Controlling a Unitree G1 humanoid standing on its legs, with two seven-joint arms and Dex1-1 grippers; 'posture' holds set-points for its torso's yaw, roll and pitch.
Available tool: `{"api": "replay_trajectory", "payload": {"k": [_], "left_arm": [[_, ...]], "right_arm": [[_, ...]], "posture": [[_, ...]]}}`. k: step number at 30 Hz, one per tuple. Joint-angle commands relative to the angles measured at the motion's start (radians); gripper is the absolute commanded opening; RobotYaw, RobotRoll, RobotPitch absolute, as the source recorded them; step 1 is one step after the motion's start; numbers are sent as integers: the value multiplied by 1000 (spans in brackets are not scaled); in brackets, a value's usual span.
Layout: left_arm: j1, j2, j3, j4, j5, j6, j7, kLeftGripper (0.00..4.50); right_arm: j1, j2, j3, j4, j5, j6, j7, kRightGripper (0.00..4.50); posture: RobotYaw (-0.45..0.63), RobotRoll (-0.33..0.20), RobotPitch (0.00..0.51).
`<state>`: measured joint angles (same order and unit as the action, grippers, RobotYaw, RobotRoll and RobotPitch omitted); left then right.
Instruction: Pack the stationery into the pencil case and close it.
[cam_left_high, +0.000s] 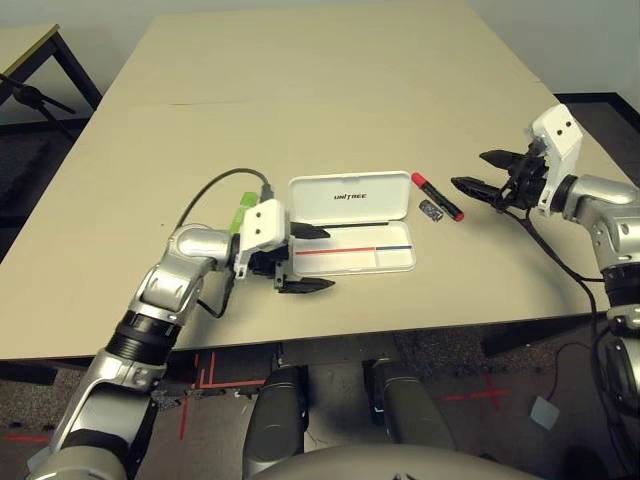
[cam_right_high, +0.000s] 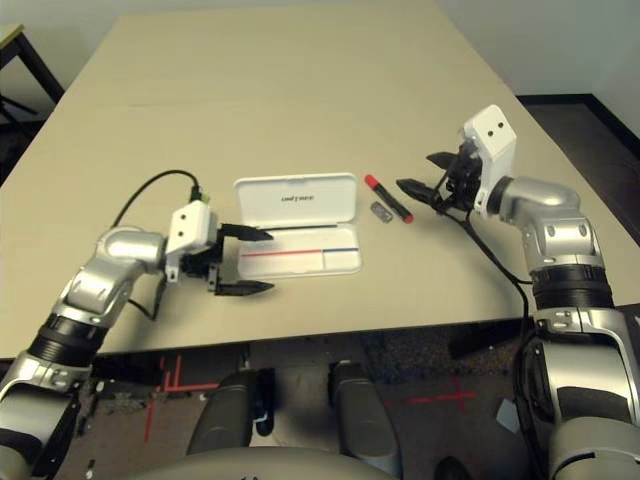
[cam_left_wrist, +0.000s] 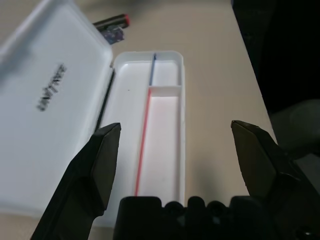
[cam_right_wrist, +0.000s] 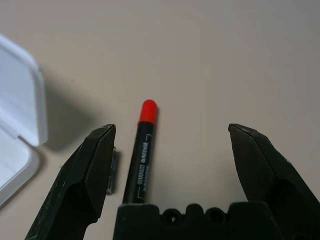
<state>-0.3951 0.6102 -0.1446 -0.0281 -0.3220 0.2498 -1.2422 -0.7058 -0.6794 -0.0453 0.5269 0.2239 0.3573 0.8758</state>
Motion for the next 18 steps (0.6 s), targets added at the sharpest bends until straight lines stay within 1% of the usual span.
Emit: {"api": "replay_trajectory", "payload": {"k": [1,8,13,18], "left_arm": [[17,16,31,-32,-27,23,18,4449],[36,11,38,-58,-34,41,43,4449],[47,6,40,-78,-42,50,66,4449],[53,8,44,-87,-50,53,80,4449]], "right_arm": [[-51,25,27,84,-29,41,-6,4500],[-154,74,83,269,-113,30,-1,4500],[-200,107,114,398,-176,-40,-23,4500],[-222,120,123,471,-218,-90,-41,4500]], "posture": [[9,0,136],[25,0,144],[36,0,151],[42,0,153]]}}
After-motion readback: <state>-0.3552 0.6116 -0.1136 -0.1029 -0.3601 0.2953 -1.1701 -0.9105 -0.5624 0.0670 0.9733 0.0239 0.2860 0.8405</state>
